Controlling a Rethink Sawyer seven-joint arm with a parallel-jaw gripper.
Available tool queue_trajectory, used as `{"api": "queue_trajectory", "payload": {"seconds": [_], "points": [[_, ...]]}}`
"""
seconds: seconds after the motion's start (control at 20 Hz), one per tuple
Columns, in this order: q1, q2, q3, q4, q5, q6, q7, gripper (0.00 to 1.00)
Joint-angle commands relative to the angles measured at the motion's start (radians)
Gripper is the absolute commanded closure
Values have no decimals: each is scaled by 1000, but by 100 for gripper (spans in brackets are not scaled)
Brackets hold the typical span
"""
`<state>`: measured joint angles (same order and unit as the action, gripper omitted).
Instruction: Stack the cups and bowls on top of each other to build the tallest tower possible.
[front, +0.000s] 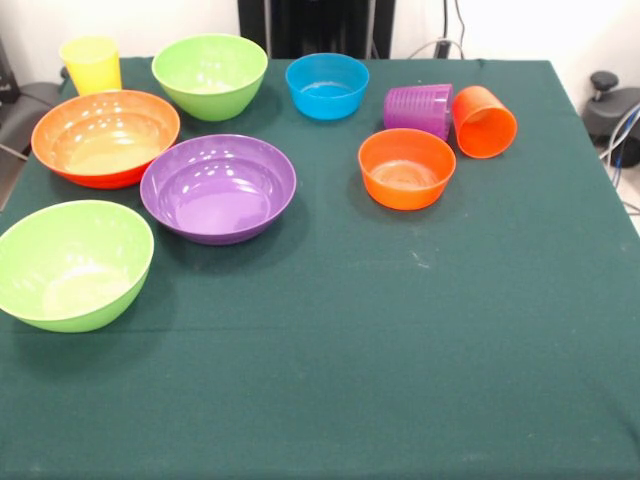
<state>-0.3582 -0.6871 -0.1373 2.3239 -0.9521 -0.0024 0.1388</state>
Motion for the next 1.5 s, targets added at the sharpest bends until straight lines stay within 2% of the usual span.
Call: {"api": "queue_trajectory", "payload": {"seconds": [0.05,0.15,0.2,0.35,0.55,0.75,0.95,1.5], "points": [[-25,150,22,-137,-77,-84,226,0],[1,195,-5,-160,-76,-116,239,0],[37,227,-27,-174,-65,-142,253,0],[81,261,-49,-182,-41,-176,264,0],[172,279,-83,-165,14,-219,284,0],[178,286,-74,-157,27,-231,283,0],[190,348,-76,-192,41,-253,287,0],[185,385,-55,-233,44,-238,274,0]]}}
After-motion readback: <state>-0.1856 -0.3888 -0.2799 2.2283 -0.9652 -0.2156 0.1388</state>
